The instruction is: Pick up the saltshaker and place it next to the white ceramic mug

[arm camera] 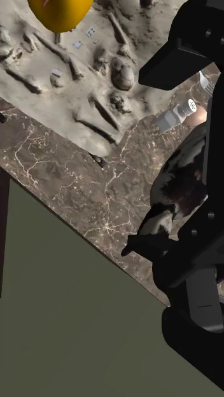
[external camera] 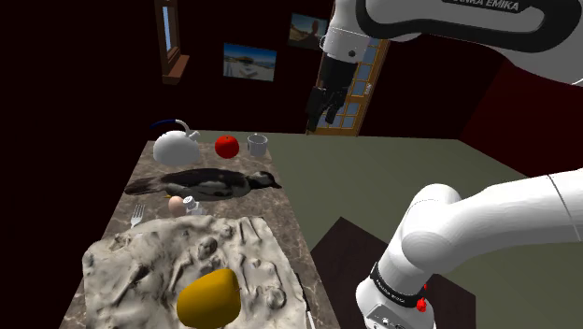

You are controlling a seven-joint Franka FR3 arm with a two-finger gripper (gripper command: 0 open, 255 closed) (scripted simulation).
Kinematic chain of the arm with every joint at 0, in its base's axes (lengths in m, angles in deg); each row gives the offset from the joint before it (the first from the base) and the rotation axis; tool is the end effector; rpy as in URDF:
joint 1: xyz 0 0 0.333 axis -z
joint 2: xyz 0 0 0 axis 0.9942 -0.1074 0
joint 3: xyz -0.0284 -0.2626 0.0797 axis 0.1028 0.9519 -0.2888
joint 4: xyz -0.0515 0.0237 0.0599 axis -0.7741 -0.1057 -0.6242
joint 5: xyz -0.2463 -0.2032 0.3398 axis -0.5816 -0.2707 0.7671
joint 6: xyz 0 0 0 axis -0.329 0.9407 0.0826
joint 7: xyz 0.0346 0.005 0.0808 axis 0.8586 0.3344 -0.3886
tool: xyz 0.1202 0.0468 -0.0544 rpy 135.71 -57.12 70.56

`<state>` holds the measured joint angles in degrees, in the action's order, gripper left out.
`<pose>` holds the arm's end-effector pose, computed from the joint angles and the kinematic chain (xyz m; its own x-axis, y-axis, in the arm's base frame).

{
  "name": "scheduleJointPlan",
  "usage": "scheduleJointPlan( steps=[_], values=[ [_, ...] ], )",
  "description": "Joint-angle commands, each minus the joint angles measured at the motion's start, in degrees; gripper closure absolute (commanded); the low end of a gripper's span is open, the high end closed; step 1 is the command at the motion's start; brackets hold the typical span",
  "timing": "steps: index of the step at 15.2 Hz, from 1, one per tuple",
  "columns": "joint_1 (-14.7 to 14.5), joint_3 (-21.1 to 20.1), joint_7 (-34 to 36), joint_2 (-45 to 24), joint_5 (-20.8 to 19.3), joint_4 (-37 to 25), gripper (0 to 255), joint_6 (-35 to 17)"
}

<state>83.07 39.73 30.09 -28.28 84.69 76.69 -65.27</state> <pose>0.4174 0.0145 0.5416 0.9980 0.0139 0.0612 0.0139 -0.9999 -0.0001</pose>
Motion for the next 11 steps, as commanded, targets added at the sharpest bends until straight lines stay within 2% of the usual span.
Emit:
scheduleJointPlan(
  steps=[1,6,11],
  values=[
    [0.0,0.0,0.0,0.0,0.0,0.0,0,0.0],
    [-0.92,-2.71,2.65,-2.01,1.54,7.28,0,-12.35],
    [-1.74,-5.68,5.39,-6.94,2.69,12.28,0,-25.37]
  ],
)
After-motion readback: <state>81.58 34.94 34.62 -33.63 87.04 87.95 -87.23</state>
